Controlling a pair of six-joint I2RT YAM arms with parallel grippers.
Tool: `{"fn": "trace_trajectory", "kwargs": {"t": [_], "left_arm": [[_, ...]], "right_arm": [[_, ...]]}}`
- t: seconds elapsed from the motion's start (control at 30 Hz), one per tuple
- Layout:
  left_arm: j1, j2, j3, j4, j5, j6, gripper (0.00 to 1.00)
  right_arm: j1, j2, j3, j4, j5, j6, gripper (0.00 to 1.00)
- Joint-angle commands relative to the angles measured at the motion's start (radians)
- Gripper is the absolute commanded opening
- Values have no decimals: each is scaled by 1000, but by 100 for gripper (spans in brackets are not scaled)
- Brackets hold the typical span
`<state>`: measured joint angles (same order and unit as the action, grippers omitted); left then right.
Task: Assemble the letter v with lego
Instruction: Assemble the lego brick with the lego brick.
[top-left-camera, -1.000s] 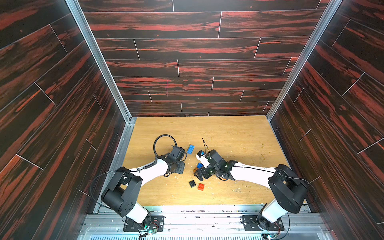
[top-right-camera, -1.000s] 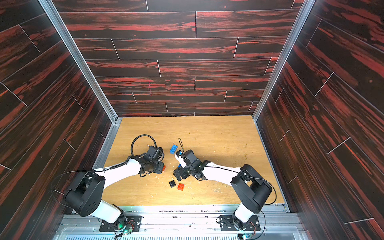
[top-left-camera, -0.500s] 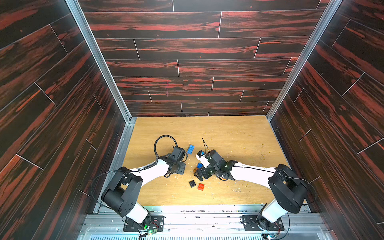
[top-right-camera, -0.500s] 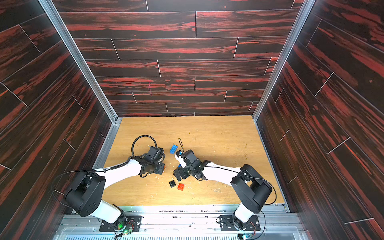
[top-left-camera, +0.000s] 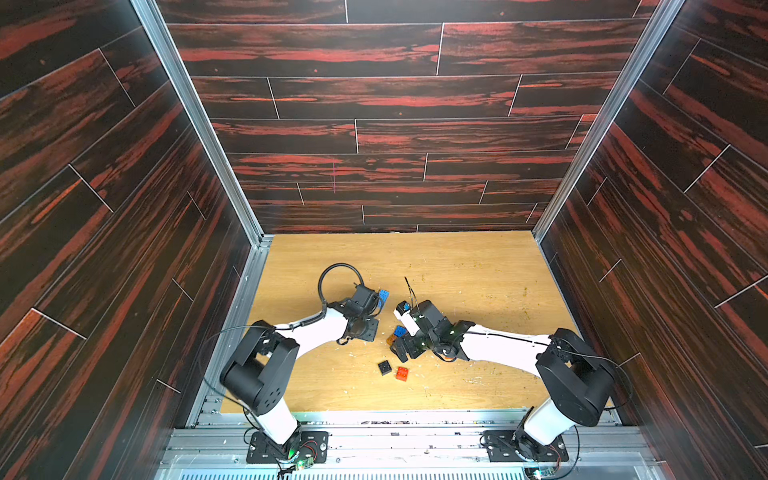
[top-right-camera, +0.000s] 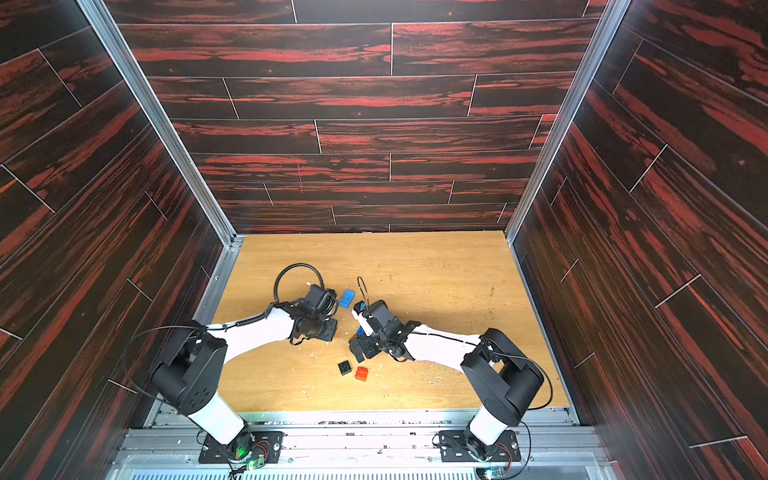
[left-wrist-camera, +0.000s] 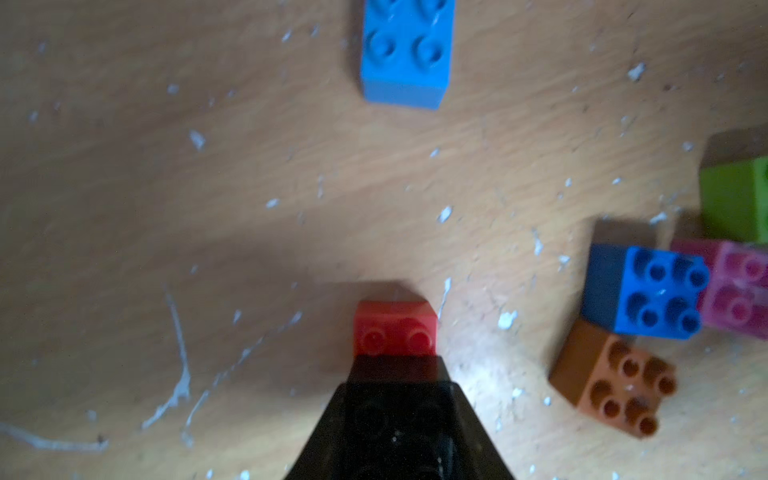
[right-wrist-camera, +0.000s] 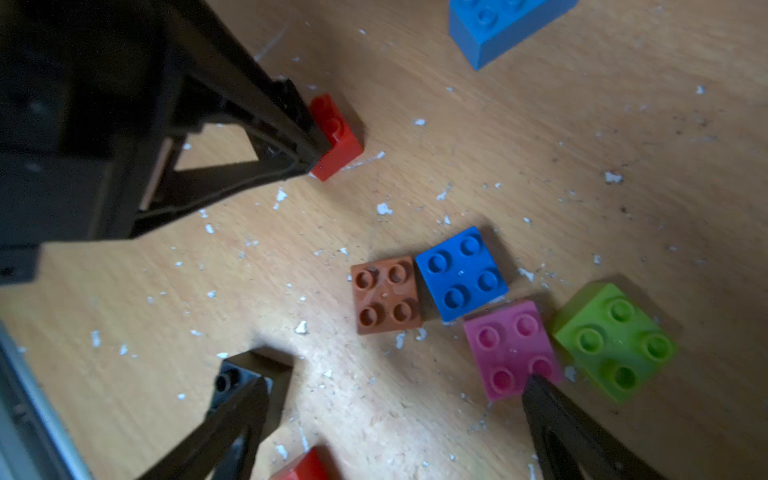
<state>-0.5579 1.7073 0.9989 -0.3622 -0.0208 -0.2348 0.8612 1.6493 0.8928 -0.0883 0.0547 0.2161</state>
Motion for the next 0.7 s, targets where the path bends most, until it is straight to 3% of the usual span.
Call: {"fn": "trace_trajectory", "kwargs": {"t": [0.0,0.67], "left_arm": [[-9,89,22,-131,38,49,18],[-40,99,-28,-163,31,-88,18]], "right_arm": [[-22,33,17,-48,20,34,98],[-38,-8,-2,-37,1,46,98]]}}
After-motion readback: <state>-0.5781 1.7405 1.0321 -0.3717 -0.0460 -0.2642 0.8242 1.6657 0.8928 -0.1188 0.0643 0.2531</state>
